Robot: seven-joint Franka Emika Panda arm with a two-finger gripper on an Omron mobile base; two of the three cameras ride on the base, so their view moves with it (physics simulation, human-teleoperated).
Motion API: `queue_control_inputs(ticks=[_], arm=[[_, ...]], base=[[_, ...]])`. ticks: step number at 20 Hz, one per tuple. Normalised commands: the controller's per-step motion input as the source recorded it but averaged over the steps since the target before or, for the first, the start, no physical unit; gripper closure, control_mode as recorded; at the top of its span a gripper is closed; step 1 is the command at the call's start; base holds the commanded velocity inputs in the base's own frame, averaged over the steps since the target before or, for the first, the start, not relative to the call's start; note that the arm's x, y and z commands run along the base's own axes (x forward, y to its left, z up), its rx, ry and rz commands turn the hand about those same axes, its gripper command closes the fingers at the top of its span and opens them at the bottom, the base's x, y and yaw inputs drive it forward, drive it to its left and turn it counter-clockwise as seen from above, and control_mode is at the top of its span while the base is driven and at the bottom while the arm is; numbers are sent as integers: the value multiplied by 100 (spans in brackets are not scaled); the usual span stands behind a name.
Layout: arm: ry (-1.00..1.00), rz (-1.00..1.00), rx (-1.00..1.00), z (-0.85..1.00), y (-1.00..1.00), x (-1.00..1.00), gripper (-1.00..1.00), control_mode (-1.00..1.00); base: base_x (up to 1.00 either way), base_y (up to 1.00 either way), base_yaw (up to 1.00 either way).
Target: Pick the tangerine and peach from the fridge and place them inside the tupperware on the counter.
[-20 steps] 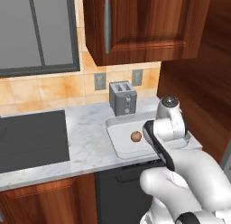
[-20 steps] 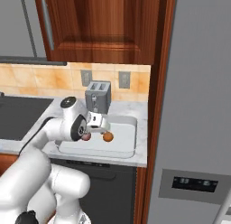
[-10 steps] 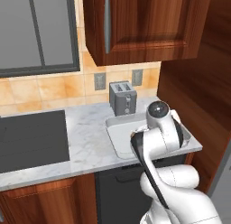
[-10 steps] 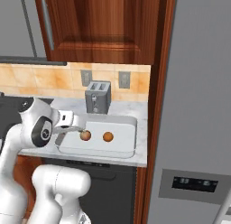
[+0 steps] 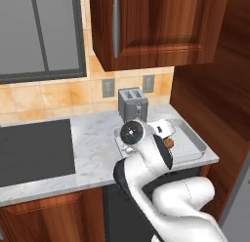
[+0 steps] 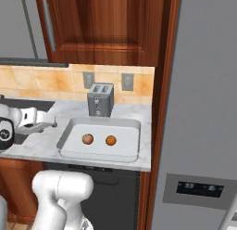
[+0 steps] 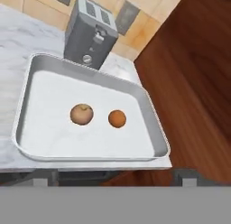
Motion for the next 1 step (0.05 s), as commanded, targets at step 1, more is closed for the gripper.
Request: queue_control_inputs(ticks=[1], arm=[[0, 0, -5, 0, 29, 0, -100, -100]], base=[[0, 0, 0]])
